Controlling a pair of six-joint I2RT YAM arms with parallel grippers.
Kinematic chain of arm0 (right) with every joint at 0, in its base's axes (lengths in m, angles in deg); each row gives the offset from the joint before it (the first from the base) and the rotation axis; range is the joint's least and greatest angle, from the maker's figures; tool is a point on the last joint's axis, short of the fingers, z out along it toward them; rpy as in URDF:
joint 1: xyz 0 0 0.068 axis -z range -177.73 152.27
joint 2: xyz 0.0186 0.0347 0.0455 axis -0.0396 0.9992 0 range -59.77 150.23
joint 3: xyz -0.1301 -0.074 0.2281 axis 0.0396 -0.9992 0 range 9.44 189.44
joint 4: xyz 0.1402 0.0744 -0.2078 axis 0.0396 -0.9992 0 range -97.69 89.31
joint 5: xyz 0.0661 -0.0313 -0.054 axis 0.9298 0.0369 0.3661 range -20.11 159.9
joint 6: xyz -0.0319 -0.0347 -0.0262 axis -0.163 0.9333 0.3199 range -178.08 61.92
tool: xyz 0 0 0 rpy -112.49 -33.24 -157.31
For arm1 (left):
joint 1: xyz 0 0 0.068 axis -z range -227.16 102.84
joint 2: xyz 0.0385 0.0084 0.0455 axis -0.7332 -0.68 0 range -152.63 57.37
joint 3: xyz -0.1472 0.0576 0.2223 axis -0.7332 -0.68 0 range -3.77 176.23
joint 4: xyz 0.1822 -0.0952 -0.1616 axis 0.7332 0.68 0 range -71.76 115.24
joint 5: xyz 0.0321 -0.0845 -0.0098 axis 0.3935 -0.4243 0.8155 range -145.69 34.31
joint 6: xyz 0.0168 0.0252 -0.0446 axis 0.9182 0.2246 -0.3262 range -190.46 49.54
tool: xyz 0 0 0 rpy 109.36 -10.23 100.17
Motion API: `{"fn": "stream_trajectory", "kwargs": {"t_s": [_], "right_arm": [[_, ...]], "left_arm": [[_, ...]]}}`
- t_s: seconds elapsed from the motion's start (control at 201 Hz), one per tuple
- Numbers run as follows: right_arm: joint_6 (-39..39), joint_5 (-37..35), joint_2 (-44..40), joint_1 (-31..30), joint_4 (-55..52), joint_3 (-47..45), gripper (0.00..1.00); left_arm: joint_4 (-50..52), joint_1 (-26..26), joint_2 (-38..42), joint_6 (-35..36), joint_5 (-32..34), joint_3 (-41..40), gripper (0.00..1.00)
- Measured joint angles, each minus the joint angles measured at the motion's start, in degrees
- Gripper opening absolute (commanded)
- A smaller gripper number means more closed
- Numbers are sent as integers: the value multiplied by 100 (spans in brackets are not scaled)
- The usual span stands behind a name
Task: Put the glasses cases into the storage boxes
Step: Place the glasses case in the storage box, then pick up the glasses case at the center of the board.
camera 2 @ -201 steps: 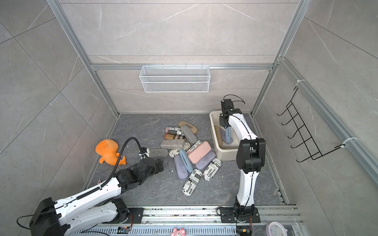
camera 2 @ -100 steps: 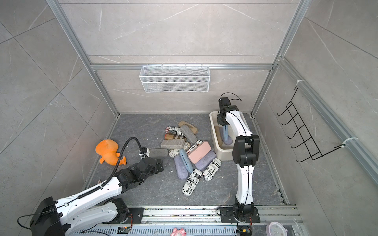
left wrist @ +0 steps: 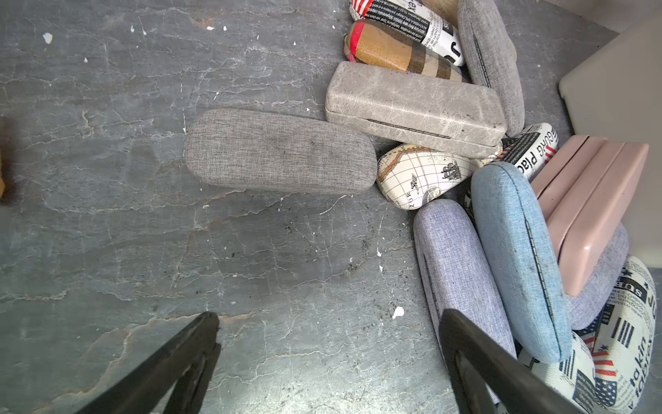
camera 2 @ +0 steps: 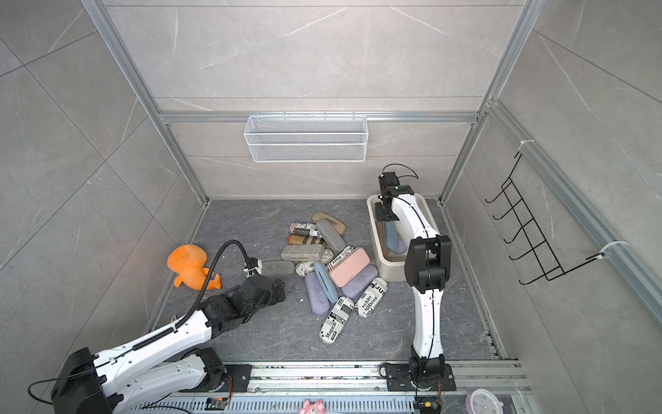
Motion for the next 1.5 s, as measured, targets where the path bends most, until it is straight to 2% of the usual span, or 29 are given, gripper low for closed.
{"fn": "stream_trajectory", "kwargs": {"t_s": [0.14, 0.314, 0.419, 0.488, 0.628, 0.753, 0.907, 1.102, 1.236, 1.495], "right_arm": [[-278, 72, -938, -160, 262, -839, 59], [-654, 31, -2887, -708, 953, -2299, 72], [-761, -109, -3786, -1342, 1252, -2916, 79], [-789, -114, -4159, -1803, 1381, -3230, 80], [-857, 72, -4533, -2118, 1499, -3812, 81], [-942, 223, -4776, -2177, 1502, -4223, 82], [-999, 376, -5029, -2253, 1504, -4417, 82], [-1069, 525, -5250, -2269, 1510, -4533, 82], [-1110, 632, -5257, -2280, 1545, -4559, 82], [-1152, 715, -5257, -2319, 1631, -4575, 83]], "left_arm": [[4, -308, -72, 225, -76, 227, 98], [-74, -1239, -605, 560, -452, 686, 98], [-310, -2020, -1349, 743, -1036, 1097, 98], [-483, -2424, -1989, 872, -1423, 1401, 99], [-782, -2815, -3211, 1178, -2035, 1899, 98], [-1067, -2918, -3851, 1419, -2551, 2048, 95], [-1189, -2959, -3915, 1543, -2889, 2055, 93], [-1281, -2909, -3359, 1539, -3064, 1314, 91], [-1248, -2677, -2962, 1456, -3091, 898, 91], [-918, -2264, -2588, 1351, -2835, 662, 93]]}}
